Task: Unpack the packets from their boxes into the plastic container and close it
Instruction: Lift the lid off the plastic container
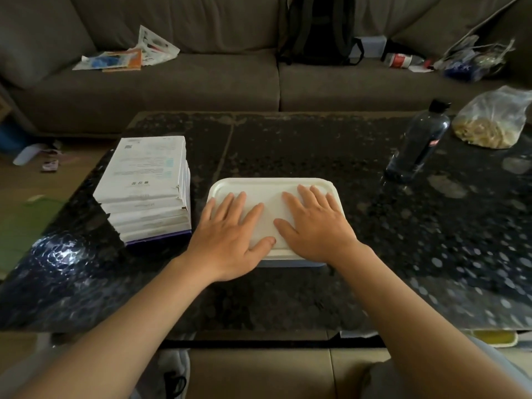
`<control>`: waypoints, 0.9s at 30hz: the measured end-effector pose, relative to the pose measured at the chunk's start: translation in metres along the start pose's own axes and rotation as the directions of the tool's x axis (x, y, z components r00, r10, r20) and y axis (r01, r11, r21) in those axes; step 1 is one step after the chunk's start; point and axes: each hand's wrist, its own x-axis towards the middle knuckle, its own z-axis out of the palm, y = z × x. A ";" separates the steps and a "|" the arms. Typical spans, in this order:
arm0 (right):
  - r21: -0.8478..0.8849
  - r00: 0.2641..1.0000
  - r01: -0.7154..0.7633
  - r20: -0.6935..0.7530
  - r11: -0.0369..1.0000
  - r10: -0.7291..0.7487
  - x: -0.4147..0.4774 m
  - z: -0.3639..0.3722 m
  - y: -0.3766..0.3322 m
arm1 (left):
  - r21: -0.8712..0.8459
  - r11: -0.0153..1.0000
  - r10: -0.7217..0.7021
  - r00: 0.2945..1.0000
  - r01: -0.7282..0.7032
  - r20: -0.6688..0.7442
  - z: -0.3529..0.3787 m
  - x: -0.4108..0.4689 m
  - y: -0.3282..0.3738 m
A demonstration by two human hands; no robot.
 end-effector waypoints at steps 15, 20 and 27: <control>0.460 0.855 -0.363 -0.181 0.810 0.486 0.008 -0.030 0.030 | 0.031 0.996 0.080 0.997 -0.081 0.012 -0.003 -0.003 -0.007; 0.702 0.832 -0.421 0.047 0.575 0.553 0.013 -0.023 0.049 | 0.032 0.994 0.104 0.994 -0.105 0.024 -0.004 -0.003 -0.008; 0.827 0.823 -0.395 0.126 0.399 0.554 0.018 -0.024 0.056 | 0.022 0.994 0.102 0.994 -0.102 0.030 -0.005 0.001 -0.004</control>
